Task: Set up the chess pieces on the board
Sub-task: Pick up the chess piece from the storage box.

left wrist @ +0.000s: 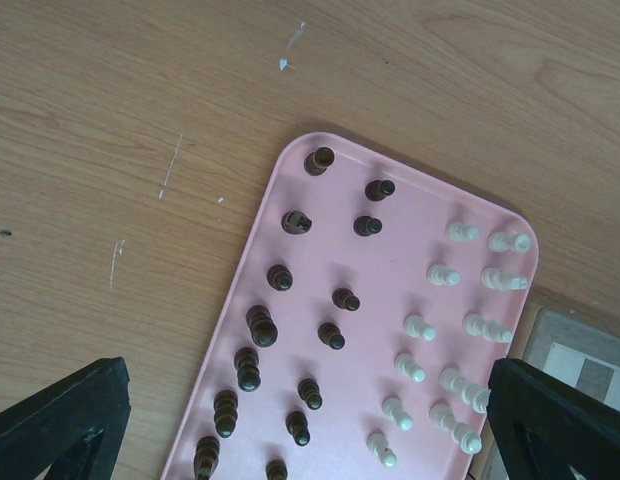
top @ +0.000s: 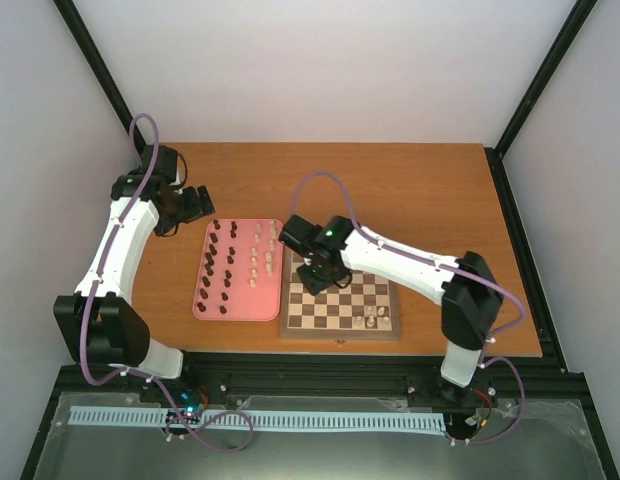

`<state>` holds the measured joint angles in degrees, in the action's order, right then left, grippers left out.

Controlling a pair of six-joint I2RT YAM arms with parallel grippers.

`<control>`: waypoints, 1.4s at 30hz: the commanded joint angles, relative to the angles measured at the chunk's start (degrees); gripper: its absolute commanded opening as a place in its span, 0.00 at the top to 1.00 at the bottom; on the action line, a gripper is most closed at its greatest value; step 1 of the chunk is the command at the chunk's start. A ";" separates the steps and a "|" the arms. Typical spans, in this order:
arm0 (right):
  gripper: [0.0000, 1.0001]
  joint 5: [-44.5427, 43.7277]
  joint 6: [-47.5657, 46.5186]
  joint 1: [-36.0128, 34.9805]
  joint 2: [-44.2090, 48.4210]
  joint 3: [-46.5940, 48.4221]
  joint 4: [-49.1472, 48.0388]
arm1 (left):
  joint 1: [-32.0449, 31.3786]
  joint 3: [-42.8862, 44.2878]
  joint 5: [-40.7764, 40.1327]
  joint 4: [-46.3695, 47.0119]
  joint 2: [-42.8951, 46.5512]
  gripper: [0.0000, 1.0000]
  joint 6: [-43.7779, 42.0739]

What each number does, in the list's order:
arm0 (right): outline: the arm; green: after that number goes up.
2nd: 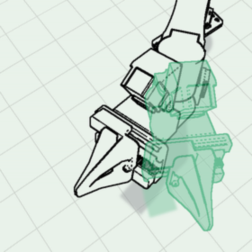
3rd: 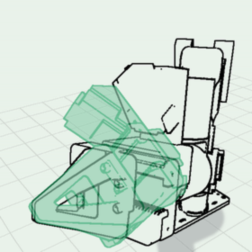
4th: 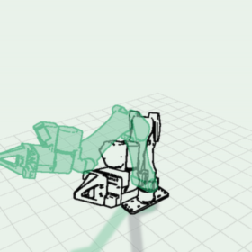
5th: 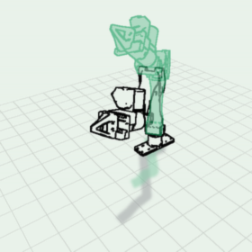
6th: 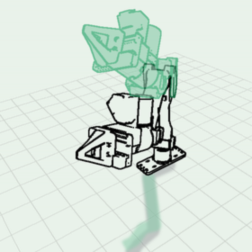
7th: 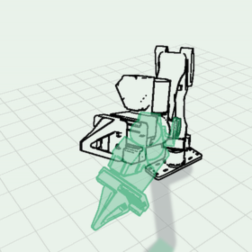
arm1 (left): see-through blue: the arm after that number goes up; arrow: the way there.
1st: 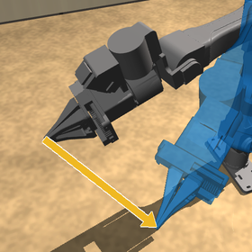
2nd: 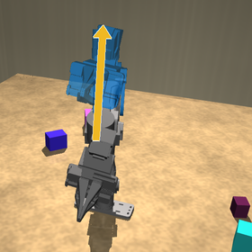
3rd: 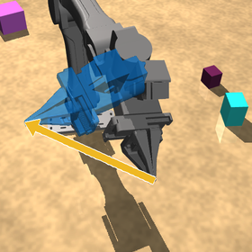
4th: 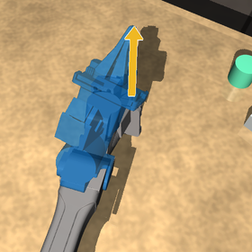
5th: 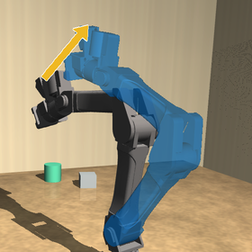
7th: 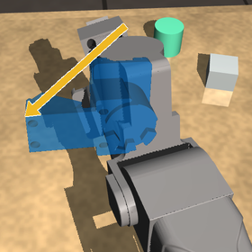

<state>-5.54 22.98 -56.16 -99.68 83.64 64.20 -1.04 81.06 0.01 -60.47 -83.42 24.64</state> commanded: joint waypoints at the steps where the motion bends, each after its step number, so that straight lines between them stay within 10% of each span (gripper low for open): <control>1: 0.55 0.95 -3.31 0.26 -7.25 9.17 -2.83 | -0.17 2.02 0.31 -0.36 0.97 0.00 -0.28; 22: 0.55 5.62 -7.79 -1.40 -32.30 37.93 -2.78 | -0.19 0.32 1.22 0.15 2.05 0.00 -0.12; 42: 0.64 3.85 -6.01 0.04 -36.50 39.41 -2.29 | -0.19 0.15 0.87 0.25 1.34 0.00 -0.21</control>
<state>-1.28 16.73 -56.58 -134.41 121.47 62.30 -1.04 80.60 0.67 -60.42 -82.32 24.64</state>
